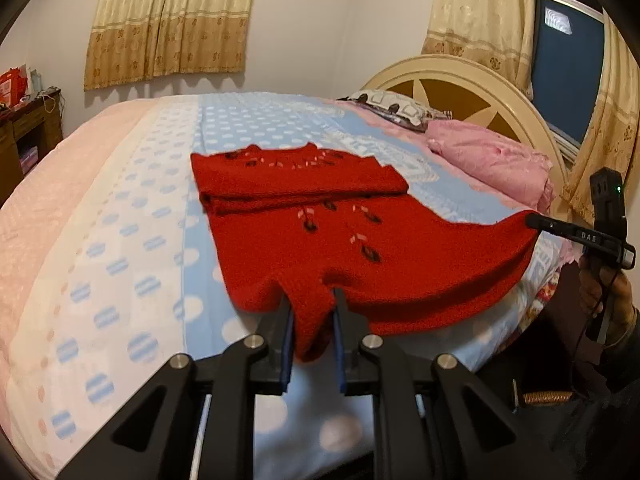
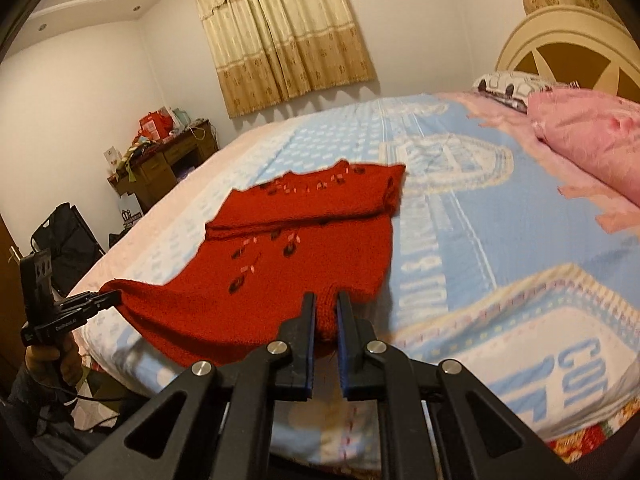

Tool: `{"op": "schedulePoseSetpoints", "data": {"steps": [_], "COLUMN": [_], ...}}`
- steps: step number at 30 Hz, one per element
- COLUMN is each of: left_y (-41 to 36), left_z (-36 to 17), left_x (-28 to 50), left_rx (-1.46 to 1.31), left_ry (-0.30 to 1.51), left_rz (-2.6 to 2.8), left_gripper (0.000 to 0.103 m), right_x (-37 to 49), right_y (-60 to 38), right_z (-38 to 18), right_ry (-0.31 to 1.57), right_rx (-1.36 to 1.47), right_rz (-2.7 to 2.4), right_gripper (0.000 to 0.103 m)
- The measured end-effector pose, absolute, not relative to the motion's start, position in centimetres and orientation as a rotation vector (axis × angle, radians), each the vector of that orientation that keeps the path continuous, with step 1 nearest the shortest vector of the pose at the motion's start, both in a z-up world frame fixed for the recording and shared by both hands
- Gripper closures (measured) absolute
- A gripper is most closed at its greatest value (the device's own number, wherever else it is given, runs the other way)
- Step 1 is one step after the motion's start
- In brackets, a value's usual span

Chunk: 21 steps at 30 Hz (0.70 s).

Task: Fold small clothes
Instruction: 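Close the right tool on the hem while the left tool grasps the hem beside it, then lift the hem with both tools and fold it over toward the collar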

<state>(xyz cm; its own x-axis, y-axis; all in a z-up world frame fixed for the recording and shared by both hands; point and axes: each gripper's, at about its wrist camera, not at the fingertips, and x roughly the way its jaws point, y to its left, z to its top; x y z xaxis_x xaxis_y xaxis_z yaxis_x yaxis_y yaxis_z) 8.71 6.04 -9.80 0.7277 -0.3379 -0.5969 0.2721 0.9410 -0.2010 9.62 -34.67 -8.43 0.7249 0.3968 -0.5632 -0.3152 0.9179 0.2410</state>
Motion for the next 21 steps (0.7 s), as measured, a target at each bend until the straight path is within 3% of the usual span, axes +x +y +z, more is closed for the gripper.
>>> {"op": "schedulePoseSetpoints", "data": {"steps": [21], "left_y": [8.6], "left_z": [-4.9], "left_x": [20.9], "left_rx": [-0.196], "left_ry": [0.666], "left_rz": [-0.348], "left_gripper": [0.088], "right_x": [21.8], "right_y": [-33.3], "right_z": [-2.6], "right_ry": [0.568], "right_rx": [0.178], "right_rz": [0.389], "right_gripper": [0.095]}}
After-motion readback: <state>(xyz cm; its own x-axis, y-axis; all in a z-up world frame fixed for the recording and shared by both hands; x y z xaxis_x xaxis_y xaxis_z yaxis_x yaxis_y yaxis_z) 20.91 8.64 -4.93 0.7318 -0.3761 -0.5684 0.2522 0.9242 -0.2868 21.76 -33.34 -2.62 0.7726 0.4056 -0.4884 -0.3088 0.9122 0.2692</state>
